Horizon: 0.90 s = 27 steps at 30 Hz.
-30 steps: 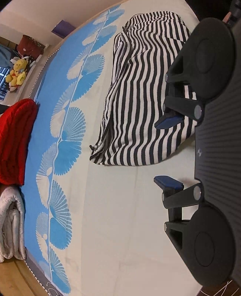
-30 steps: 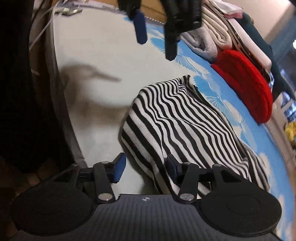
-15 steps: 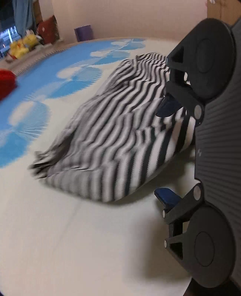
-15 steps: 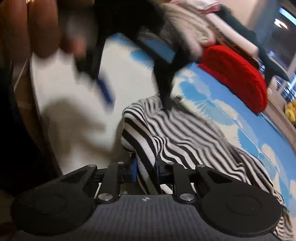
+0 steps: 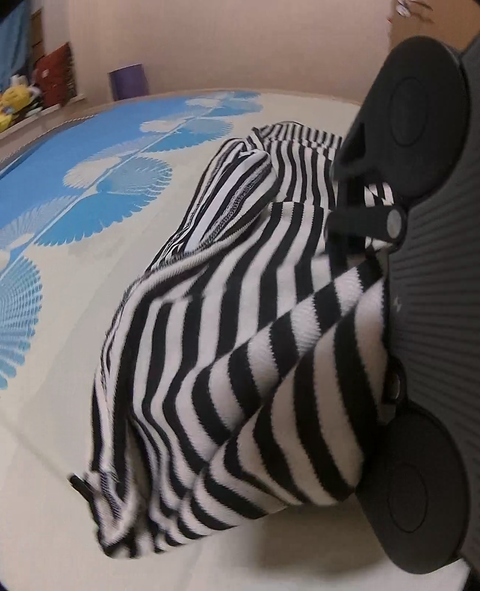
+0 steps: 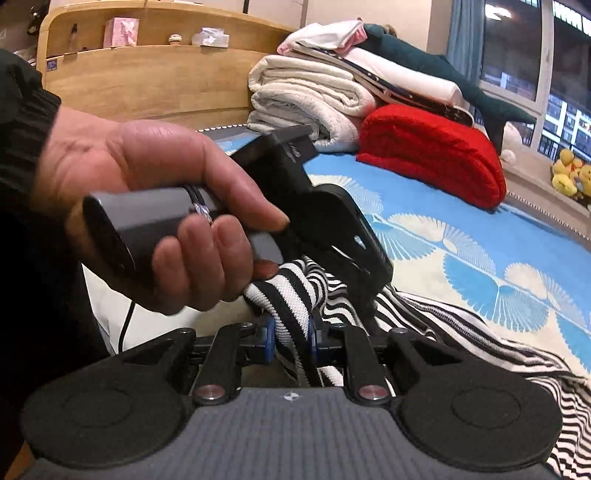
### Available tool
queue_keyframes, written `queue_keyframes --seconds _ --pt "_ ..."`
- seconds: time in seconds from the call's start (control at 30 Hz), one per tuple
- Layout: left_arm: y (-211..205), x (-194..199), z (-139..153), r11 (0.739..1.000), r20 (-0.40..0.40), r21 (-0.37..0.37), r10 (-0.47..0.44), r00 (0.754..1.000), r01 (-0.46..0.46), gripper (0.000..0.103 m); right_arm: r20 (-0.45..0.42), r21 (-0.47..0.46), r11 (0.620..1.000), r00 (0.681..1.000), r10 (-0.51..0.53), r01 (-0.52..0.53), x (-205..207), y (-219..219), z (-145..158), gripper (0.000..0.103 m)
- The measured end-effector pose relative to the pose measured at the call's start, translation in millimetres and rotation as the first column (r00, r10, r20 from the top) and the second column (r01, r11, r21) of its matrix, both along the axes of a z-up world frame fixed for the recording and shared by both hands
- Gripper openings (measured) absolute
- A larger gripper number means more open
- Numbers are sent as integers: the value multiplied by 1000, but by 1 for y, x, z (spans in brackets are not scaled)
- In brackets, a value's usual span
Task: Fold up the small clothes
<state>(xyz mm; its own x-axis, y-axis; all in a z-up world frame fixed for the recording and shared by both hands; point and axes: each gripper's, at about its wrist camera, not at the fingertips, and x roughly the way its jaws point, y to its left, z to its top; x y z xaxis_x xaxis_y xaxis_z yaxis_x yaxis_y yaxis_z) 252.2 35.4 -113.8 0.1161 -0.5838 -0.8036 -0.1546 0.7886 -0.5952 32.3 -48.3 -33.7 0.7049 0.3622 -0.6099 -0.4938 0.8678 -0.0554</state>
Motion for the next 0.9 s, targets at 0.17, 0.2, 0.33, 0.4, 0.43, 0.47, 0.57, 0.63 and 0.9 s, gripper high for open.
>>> queue_keyframes --seconds 0.17,0.2,0.33,0.4,0.43,0.47,0.57,0.63,0.9 --pt "40 -14 25 998 97 4 68 993 -69 28 -19 64 998 1000 23 -22 15 24 6 17" --pt "54 -19 35 995 115 20 94 989 -97 28 -19 86 996 999 34 -33 16 31 8 17" --pt "112 -49 67 973 178 68 205 962 -220 28 -14 224 968 993 115 -109 21 64 25 17" --pt "135 -64 71 961 175 105 234 956 -255 28 -24 279 950 988 152 -140 22 76 27 16" --pt "139 -67 71 958 164 129 233 959 -255 28 -30 286 946 986 166 -150 21 80 25 16" --pt "143 -69 69 955 144 149 234 961 -255 28 -39 287 944 983 180 -161 19 84 22 16" --pt "137 -69 70 953 126 192 213 969 -235 28 -50 280 945 981 188 -167 18 84 18 16" --pt "130 -64 79 956 152 199 188 970 -216 29 -51 291 947 986 158 -136 14 74 19 16" --pt "13 -43 130 995 381 72 41 924 -74 38 10 381 916 990 -139 125 8 -22 51 15"
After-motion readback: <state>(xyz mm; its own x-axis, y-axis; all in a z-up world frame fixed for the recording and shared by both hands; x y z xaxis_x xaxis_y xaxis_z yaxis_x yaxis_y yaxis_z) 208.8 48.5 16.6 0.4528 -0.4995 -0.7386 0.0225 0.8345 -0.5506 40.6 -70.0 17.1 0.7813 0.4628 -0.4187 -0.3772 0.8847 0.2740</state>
